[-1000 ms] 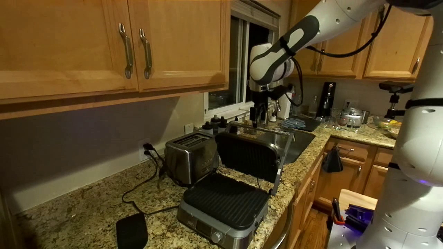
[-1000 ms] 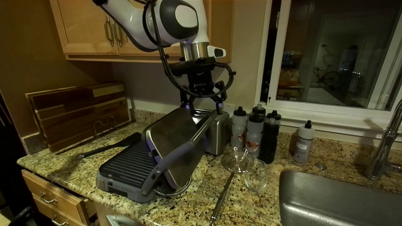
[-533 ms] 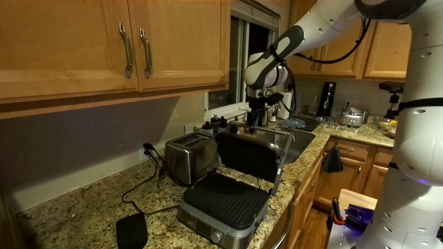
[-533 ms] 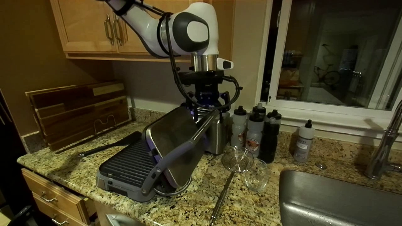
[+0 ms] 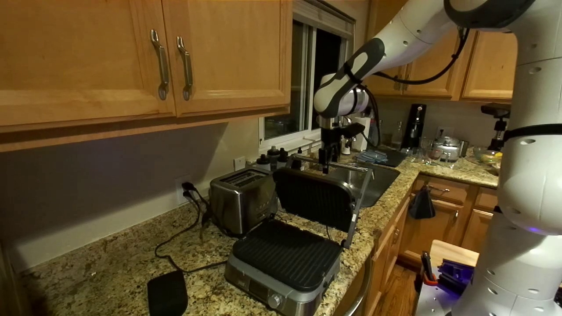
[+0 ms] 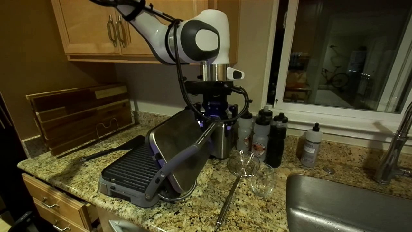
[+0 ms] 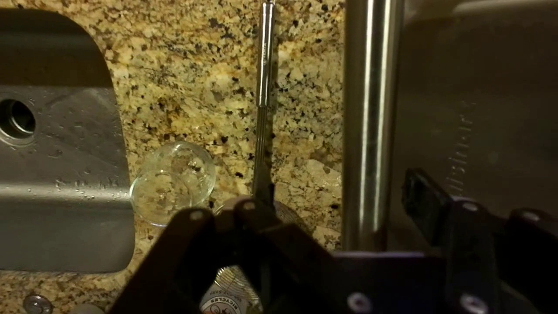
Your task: Close the griddle
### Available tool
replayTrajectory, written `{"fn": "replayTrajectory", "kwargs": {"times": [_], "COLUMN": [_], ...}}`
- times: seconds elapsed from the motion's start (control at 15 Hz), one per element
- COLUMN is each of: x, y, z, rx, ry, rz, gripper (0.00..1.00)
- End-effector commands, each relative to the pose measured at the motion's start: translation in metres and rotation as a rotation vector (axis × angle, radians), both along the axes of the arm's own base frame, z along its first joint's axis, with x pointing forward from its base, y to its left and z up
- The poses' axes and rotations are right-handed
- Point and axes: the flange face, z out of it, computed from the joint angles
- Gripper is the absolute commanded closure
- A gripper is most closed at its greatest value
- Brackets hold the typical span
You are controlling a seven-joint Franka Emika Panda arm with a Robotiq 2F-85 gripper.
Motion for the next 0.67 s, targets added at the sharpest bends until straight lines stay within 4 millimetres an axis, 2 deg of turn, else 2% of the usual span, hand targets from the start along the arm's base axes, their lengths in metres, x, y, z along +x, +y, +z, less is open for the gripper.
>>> {"fn": "replayTrajectory", "kwargs": {"times": [0.0, 0.4, 0.6], "x": [-0.0085, -0.0083, -0.0091], "y": [0.0025, 0.0061, 0.0075], "z": [0.0038, 0.0001, -0.0009], "rx": [0.034, 0.049, 0.051], "ry": [-0.044, -0.030, -0.025], "rz": [0.003, 0.003, 0.006], "gripper": [0.53, 0.92, 0.96]}}
